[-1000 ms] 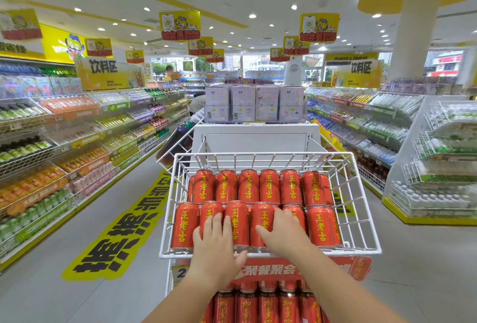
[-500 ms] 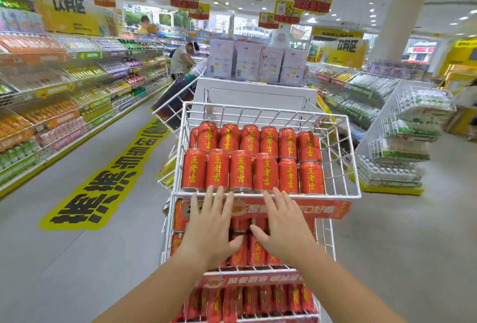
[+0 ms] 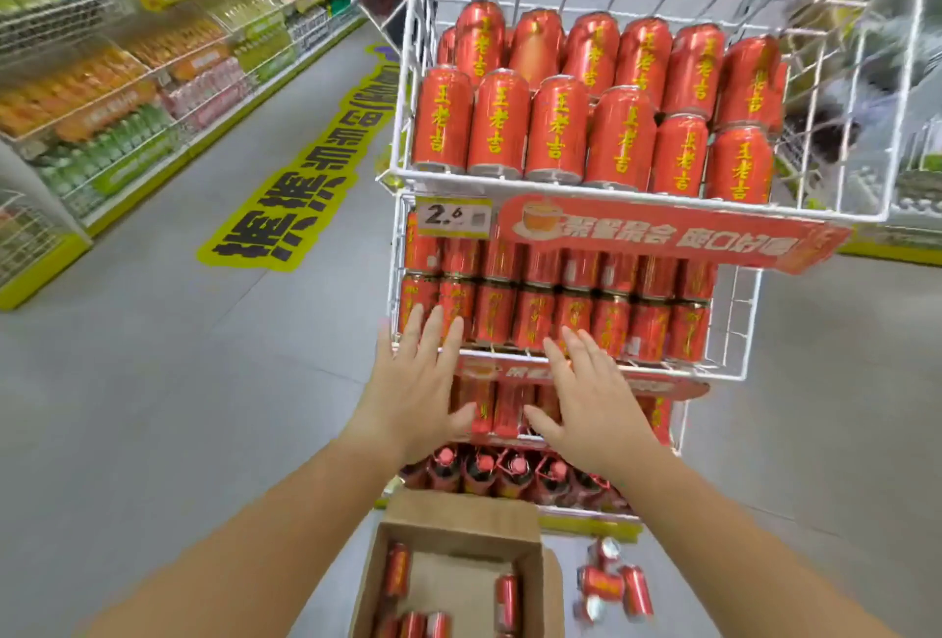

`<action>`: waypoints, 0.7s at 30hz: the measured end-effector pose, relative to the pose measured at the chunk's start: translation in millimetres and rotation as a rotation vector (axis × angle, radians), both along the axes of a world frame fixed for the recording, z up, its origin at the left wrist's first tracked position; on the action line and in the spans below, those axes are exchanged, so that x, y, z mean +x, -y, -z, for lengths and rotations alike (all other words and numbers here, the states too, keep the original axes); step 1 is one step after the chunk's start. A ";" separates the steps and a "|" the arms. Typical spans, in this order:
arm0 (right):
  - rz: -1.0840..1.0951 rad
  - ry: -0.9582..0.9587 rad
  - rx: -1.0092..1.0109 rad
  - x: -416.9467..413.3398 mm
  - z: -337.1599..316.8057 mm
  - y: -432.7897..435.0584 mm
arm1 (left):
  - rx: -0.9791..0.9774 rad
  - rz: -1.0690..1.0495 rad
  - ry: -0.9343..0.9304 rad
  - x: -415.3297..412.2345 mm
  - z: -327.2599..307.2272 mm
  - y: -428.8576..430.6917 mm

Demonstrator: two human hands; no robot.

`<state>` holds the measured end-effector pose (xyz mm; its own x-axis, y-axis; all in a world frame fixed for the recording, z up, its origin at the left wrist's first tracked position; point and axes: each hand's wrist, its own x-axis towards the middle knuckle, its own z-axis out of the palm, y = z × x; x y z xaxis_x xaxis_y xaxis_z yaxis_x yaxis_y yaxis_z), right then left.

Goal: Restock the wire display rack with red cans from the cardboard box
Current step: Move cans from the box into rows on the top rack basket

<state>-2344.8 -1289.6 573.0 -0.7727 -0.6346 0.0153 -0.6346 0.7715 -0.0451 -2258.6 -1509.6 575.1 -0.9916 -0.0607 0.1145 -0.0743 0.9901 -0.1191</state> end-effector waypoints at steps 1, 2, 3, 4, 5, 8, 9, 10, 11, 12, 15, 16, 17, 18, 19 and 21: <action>-0.005 0.016 0.015 1.4 16.2 -0.8 | 0.002 -0.004 0.019 4.2 14.4 2.1; -0.010 0.041 0.035 3.0 36.2 -1.3 | 0.002 -0.014 0.052 8.3 33.4 4.1; -0.014 0.068 0.048 5.4 56.6 -2.2 | -0.006 -0.026 0.095 12.7 52.3 5.5; -0.015 0.099 0.057 8.2 78.0 -4.2 | -0.016 -0.036 0.129 17.7 71.6 6.4; -0.011 0.134 0.069 11.4 99.2 -6.7 | -0.023 -0.047 0.156 22.8 90.6 6.4; 0.001 0.232 0.112 21.4 158.8 -16.6 | -0.007 -0.058 0.249 35.9 147.9 1.2; 0.004 0.263 0.117 25.0 176.4 -19.3 | -0.008 -0.057 0.274 40.1 168.7 -1.3; 0.006 0.295 0.123 28.3 194.1 -21.8 | 0.001 -0.058 0.294 43.4 189.1 -4.3; 0.004 0.333 0.138 32.5 212.1 -24.2 | 0.021 -0.063 0.315 47.2 209.0 -8.3; 0.004 0.376 0.154 37.6 229.1 -26.5 | 0.043 -0.070 0.344 51.3 228.4 -12.3; -0.010 0.416 0.163 52.5 281.9 -30.7 | 0.073 -0.071 0.409 60.6 286.7 -22.2; -0.024 0.438 0.190 57.9 300.7 -30.9 | 0.098 -0.067 0.419 64.8 306.8 -25.0; -0.033 0.470 0.220 63.2 322.0 -31.8 | 0.115 -0.063 0.436 69.8 328.3 -27.2; -0.034 0.497 0.236 68.6 344.3 -32.7 | 0.117 -0.058 0.452 75.2 350.8 -28.3; -0.031 0.516 0.237 73.5 365.7 -33.1 | 0.107 -0.059 0.466 81.0 372.5 -29.1; -0.032 0.564 0.252 84.5 410.8 -34.0 | 0.107 -0.062 0.488 93.4 416.5 -30.0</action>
